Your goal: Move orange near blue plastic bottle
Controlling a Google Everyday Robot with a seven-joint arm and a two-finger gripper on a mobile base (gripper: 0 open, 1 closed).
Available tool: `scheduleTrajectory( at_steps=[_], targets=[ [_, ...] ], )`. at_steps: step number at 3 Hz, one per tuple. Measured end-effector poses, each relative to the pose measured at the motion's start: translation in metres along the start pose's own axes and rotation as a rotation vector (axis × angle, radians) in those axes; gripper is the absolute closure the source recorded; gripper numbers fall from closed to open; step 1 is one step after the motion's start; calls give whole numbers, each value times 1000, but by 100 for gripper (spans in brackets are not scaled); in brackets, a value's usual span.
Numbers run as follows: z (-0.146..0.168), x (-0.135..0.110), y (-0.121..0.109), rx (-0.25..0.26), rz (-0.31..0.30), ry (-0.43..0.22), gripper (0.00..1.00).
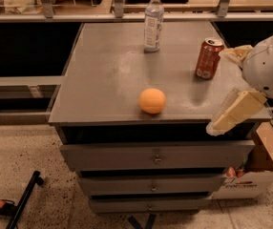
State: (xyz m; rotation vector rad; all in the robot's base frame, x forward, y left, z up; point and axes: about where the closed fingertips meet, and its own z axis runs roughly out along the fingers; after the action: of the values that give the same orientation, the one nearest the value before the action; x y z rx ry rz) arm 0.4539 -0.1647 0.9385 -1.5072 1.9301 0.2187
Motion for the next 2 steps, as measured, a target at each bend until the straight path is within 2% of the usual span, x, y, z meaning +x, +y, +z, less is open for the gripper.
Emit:
scheduleTrajectory(
  at_steps=[1,2],
  targets=[
    [29,-2,-7,4,28,-81,0],
    [61,1,-20,-10,87,-177,0]
  ],
)
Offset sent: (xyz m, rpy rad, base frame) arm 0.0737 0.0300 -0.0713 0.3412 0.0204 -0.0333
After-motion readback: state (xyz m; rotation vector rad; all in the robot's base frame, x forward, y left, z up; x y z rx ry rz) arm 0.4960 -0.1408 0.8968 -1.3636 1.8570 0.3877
